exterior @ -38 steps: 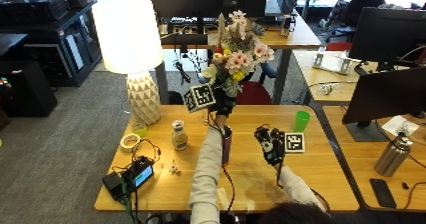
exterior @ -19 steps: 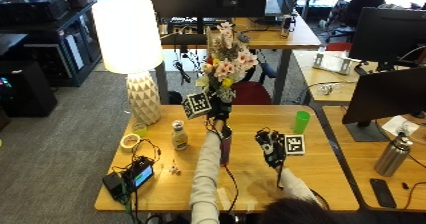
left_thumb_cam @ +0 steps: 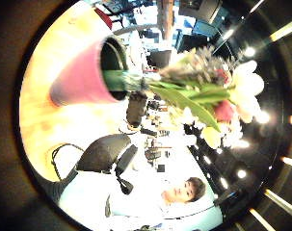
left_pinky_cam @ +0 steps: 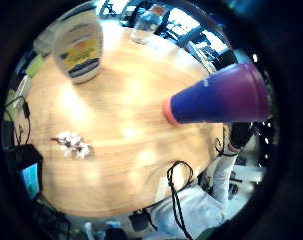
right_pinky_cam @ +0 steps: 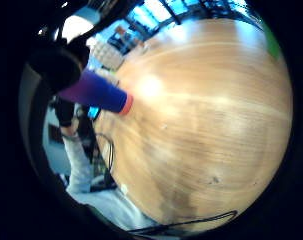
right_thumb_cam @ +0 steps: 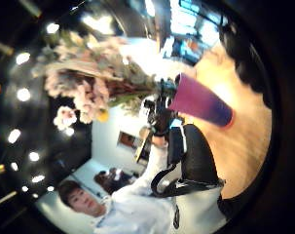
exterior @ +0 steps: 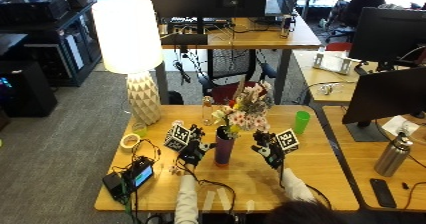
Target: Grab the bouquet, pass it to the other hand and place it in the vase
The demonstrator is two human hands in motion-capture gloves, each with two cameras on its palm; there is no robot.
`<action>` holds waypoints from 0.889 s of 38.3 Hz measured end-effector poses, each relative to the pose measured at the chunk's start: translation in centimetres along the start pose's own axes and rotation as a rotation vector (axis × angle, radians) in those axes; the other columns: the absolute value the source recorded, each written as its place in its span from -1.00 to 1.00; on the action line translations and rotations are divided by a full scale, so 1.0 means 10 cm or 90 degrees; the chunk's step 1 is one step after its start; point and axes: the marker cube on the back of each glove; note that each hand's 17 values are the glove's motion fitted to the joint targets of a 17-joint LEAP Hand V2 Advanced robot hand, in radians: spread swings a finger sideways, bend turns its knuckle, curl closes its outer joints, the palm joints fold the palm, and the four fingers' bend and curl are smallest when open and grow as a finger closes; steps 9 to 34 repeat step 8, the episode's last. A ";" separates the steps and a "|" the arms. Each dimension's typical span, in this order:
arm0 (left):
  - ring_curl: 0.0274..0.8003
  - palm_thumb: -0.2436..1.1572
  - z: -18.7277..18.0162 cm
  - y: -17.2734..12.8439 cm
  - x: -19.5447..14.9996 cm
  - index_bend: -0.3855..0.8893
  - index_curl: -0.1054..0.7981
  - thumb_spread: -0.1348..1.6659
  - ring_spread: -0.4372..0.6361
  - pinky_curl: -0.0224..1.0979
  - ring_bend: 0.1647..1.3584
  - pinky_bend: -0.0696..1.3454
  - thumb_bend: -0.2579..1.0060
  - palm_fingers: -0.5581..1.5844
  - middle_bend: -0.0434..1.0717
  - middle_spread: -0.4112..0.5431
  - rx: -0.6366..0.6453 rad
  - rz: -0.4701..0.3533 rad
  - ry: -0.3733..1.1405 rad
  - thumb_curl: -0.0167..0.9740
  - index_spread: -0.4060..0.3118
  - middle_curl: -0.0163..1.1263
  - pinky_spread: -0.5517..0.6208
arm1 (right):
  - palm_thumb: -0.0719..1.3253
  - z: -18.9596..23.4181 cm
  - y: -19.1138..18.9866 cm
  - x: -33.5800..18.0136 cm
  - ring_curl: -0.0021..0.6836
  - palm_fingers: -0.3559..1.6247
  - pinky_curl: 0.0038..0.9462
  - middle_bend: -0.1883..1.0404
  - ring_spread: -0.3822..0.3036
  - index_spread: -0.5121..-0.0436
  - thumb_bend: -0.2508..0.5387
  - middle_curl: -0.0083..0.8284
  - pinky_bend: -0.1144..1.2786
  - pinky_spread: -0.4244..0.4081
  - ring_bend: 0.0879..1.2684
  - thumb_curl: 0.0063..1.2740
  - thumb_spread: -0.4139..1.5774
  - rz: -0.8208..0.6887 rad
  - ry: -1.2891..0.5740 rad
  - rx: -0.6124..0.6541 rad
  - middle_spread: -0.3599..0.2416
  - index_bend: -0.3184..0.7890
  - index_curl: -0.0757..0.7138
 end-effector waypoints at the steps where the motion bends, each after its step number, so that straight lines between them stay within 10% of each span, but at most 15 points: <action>1: -0.16 -0.23 -0.02 0.01 -0.01 -0.43 -0.16 -0.02 0.28 -0.31 -0.22 -0.15 -0.67 -0.72 -0.53 0.25 0.010 -0.017 -0.023 0.07 0.36 -0.34 0.43 | 0.17 0.02 -0.01 0.02 0.29 0.45 -0.19 0.07 -0.28 0.45 -0.40 0.18 -0.16 -0.33 -0.03 -0.30 0.54 0.017 0.021 -0.007 -0.02 -0.26 0.09; 7: -0.26 -0.22 -0.04 -0.01 -0.08 -0.37 -0.33 0.03 0.50 -0.37 -0.26 -0.19 -0.66 -0.68 -0.58 0.44 0.059 -0.091 -0.167 -0.02 0.46 -0.41 0.65 | 0.13 0.19 0.01 0.04 0.29 -0.24 -0.06 -0.09 -0.16 0.24 -0.45 0.14 0.01 0.14 -0.28 -0.32 0.49 0.152 0.177 0.010 0.06 -0.43 -0.06; 34: -0.26 -0.22 -0.03 0.00 -0.08 -0.37 -0.35 0.03 0.52 -0.37 -0.26 -0.19 -0.65 -0.68 -0.58 0.45 0.056 -0.106 -0.176 -0.04 0.46 -0.41 0.67 | 0.13 0.18 0.04 0.05 0.25 -0.26 -0.08 -0.10 -0.14 0.22 -0.45 0.12 0.02 0.19 -0.31 -0.32 0.49 0.183 0.202 0.016 0.09 -0.42 -0.10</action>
